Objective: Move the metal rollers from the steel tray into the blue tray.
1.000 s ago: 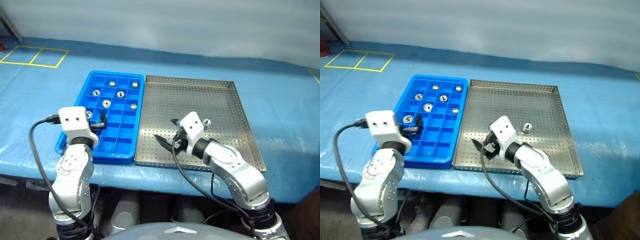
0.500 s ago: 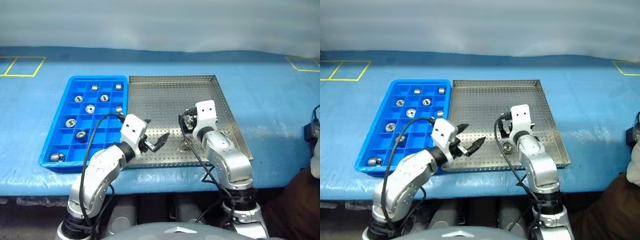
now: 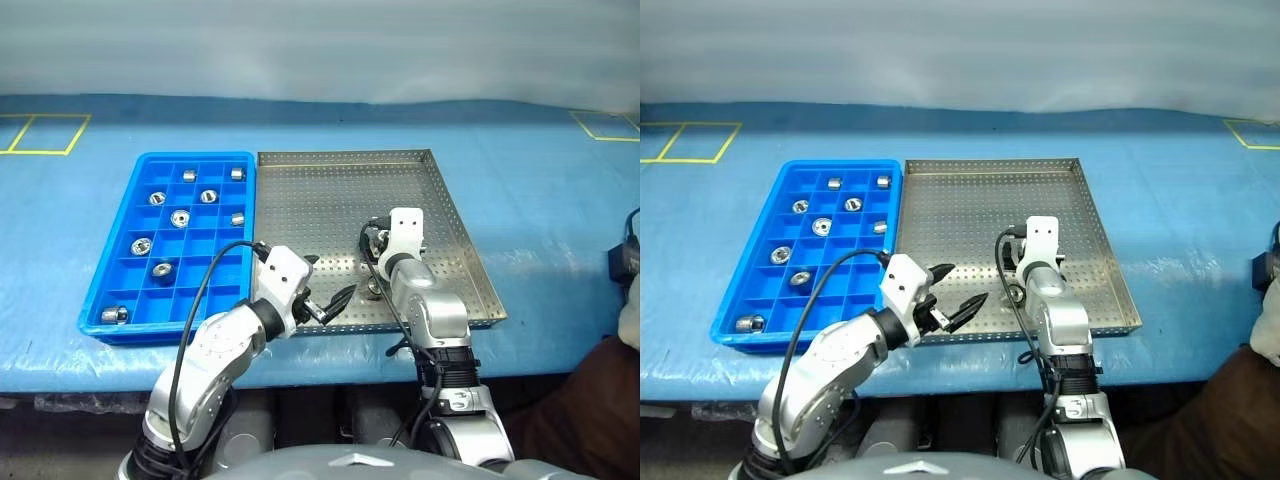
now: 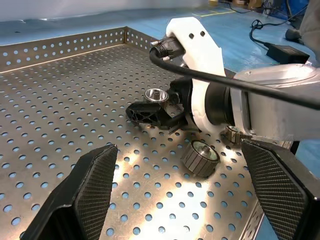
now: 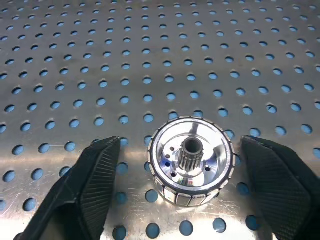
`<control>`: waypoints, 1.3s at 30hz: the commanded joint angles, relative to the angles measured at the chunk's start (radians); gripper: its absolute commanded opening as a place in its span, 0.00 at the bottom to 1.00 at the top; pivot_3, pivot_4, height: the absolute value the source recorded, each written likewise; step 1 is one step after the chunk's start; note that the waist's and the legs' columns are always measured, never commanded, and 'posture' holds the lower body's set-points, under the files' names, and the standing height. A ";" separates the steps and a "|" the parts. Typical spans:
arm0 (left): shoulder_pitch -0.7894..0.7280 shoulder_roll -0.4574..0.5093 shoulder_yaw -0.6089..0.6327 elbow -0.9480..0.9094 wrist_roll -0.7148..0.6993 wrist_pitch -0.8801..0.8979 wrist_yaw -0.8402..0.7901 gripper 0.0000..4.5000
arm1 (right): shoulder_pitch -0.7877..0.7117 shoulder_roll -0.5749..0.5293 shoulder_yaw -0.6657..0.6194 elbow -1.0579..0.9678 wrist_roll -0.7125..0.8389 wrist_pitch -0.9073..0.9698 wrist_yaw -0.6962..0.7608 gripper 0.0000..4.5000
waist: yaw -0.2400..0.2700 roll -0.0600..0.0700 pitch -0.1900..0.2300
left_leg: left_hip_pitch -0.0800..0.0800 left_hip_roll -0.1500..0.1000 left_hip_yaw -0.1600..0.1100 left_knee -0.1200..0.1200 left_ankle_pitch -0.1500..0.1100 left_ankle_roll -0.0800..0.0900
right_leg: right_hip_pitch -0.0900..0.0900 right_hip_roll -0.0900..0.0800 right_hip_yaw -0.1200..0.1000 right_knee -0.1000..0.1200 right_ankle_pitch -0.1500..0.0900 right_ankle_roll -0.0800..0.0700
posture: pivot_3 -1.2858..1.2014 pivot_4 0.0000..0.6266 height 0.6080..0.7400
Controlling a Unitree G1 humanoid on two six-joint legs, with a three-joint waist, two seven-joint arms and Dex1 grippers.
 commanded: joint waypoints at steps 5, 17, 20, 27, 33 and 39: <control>0.009 -0.009 0.033 -0.024 0.002 -0.032 0.036 0.96 | 0.009 0.022 0.048 -0.079 0.003 0.013 0.026 0.38 | 0.002 0.002 -0.001 | 0.000 0.000 0.000 0.000 0.000 0.000 | 0.000 0.000 0.000 0.000 0.000 0.000 | 0.56 0.24 1.00; 0.035 -0.066 0.165 -0.079 0.038 -0.066 0.181 0.96 | -0.174 0.050 0.238 -0.168 0.019 0.078 0.165 0.38 | 0.022 0.003 0.000 | 0.000 0.000 0.000 0.000 0.000 0.000 | 0.000 0.001 0.000 0.000 0.000 0.003 | 0.63 0.24 1.00; 0.071 -0.072 0.215 -0.116 0.047 -0.062 0.227 0.96 | -0.228 0.072 0.265 -0.123 0.025 0.048 0.205 0.38 | 0.038 0.003 0.000 | 0.000 0.000 -0.001 -0.001 0.000 0.000 | -0.001 0.001 -0.001 0.000 0.002 0.004 | 0.64 0.24 1.00; 0.169 -0.104 0.312 -0.193 0.076 -0.046 0.322 0.96 | -0.297 0.112 0.305 0.010 0.011 -0.057 0.259 0.38 | 0.093 0.003 0.000 | 0.000 -0.001 -0.002 -0.006 0.000 -0.001 | 0.000 0.000 -0.002 -0.004 0.003 0.003 | 0.69 0.24 1.00; 0.238 -0.124 0.330 -0.245 0.098 -0.045 0.371 0.96 | -0.344 0.147 0.318 0.153 0.006 -0.130 0.296 0.38 | 0.151 0.003 0.000 | 0.000 -0.001 -0.003 -0.012 0.002 -0.003 | -0.001 0.000 -0.004 -0.005 0.002 0.002 | 0.72 0.24 1.00; 0.269 -0.138 0.323 -0.256 0.109 -0.044 0.390 0.96 | -0.367 0.166 0.331 0.267 0.002 -0.178 0.317 0.38 | 0.214 0.003 0.000 | 0.000 0.000 -0.005 -0.014 0.003 -0.005 | -0.002 0.000 -0.008 -0.005 0.000 0.001 | 0.73 0.24 1.00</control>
